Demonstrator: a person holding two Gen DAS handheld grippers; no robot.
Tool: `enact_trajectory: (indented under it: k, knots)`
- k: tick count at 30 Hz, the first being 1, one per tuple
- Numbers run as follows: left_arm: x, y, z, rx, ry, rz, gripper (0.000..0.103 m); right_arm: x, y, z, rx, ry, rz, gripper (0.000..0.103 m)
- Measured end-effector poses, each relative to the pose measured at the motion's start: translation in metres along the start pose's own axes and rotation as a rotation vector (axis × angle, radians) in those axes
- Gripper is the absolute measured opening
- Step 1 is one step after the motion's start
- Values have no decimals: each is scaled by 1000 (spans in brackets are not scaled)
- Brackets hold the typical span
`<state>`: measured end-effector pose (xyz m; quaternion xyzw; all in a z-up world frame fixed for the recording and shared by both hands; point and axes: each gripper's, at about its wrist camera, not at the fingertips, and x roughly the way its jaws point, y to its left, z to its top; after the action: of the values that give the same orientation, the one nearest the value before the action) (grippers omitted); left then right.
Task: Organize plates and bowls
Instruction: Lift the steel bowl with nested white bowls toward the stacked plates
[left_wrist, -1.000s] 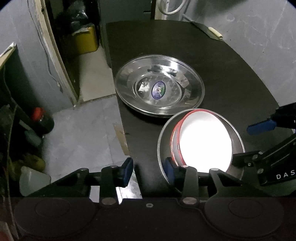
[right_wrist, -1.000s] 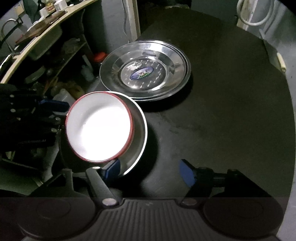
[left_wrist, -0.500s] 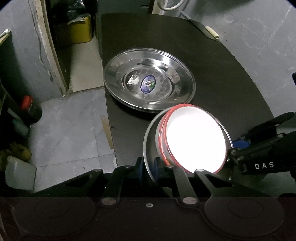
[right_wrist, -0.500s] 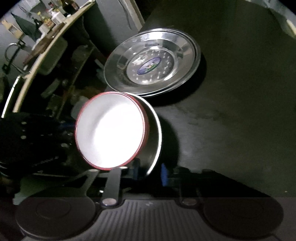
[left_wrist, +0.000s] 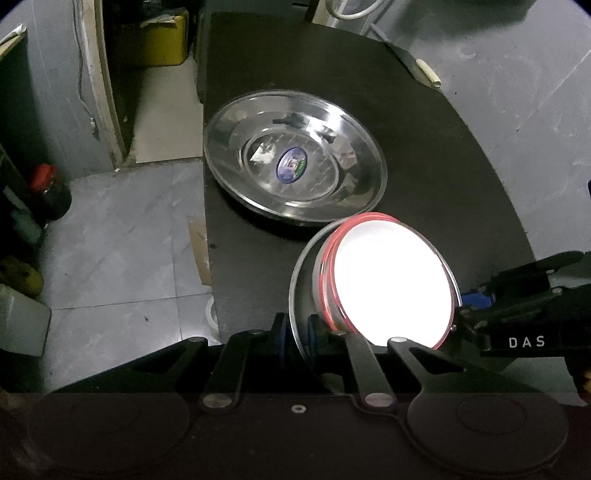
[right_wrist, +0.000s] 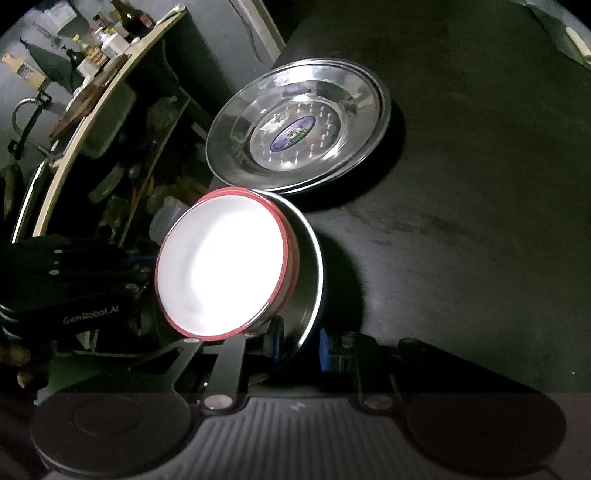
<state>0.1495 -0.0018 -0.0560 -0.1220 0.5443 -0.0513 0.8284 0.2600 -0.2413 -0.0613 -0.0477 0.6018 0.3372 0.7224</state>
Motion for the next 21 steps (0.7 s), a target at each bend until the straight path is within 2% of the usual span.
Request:
enact_trajectory:
  k: [10, 21]
  knots:
    - [-5, -16, 16, 35, -44, -45, 10, -26, -15, -5, 58, -70, -2, 22]
    - [-9, -26, 43, 70, -93, -81, 10, -42, -28, 7, 81, -133, 1, 23]
